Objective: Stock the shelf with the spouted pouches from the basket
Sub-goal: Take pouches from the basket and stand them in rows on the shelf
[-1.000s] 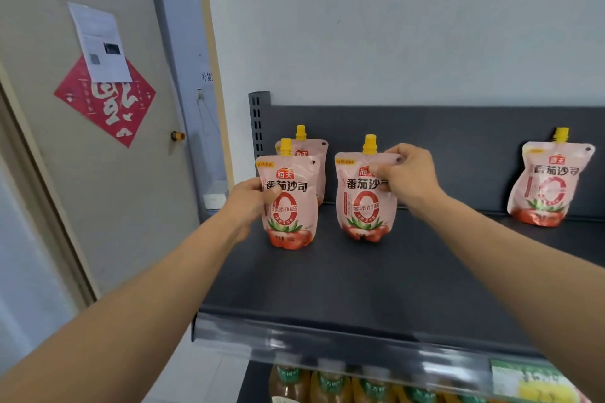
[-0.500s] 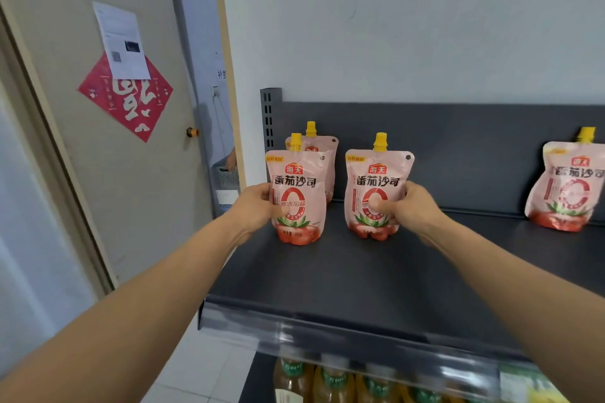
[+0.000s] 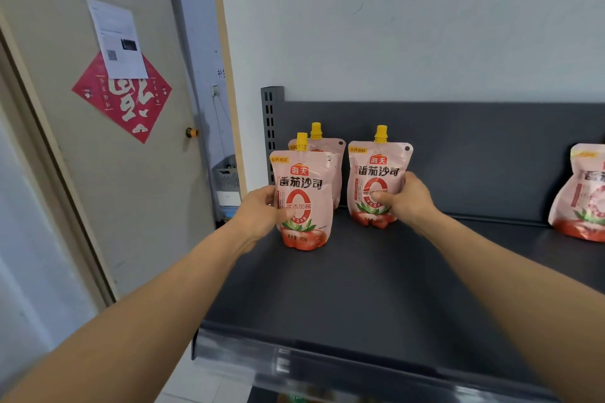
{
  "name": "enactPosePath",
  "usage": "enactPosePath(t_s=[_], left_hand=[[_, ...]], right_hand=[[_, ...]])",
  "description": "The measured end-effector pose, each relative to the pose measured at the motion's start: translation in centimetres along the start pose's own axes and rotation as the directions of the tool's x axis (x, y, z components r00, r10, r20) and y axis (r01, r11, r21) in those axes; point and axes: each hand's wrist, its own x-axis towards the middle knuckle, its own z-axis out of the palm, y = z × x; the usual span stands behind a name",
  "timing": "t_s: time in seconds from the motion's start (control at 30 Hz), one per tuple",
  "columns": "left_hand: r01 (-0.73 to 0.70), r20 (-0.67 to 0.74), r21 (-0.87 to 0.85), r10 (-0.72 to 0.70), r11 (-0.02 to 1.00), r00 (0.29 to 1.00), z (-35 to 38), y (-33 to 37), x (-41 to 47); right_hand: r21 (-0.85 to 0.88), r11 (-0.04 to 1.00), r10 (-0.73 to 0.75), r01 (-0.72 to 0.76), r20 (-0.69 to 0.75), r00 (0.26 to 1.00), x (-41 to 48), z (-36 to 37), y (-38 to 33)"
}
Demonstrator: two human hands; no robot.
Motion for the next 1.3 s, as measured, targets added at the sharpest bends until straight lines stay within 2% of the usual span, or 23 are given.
enactPosePath(t_s=[0.4,0.53,0.67,0.87,0.97,1.07,1.2,1.3], left_hand=[[0.003,0.028,0.002,-0.003,1.000,1.000,-0.2,0.0,0.6],[0.010,0.044,0.016,-0.011,1.000,0.999,-0.5,0.3,0.4],[0.005,0.041,0.010,-0.006,1.000,0.999,-0.5,0.3,0.2],[0.010,-0.034,0.044,-0.008,0.999,0.999,-0.5,1.0,-0.9],[-0.045,-0.169,0.107,0.062,0.993,0.984,-0.7,1.8,-3.0],[-0.131,-0.209,0.173,0.167,0.976,0.964,0.1,2.8,-6.6],[-0.274,-0.096,0.223,0.301,0.935,0.949,3.4,4.3,-13.9],[-0.346,0.093,0.253,0.333,0.904,0.938,7.7,3.9,-20.3]], right_hand=[[-0.076,0.996,0.028,-0.037,-0.106,0.994,-0.3,0.6,-0.4],[-0.190,0.982,-0.024,-0.014,-0.197,0.980,-1.4,0.0,-0.8],[-0.196,0.979,-0.093,0.056,-0.187,0.978,-3.7,-0.1,-1.7],[-0.218,0.955,-0.218,0.201,-0.057,0.974,-8.6,-1.2,-2.5],[-0.251,0.928,-0.280,0.275,0.016,0.960,-11.6,-2.8,-2.8],[-0.248,0.907,-0.327,0.341,0.099,0.940,-15.0,-5.0,-3.0],[-0.227,0.881,-0.360,0.415,0.247,0.900,-21.1,-9.3,-2.8],[-0.208,0.886,-0.309,0.415,0.404,0.861,-26.4,-13.2,-0.6]])
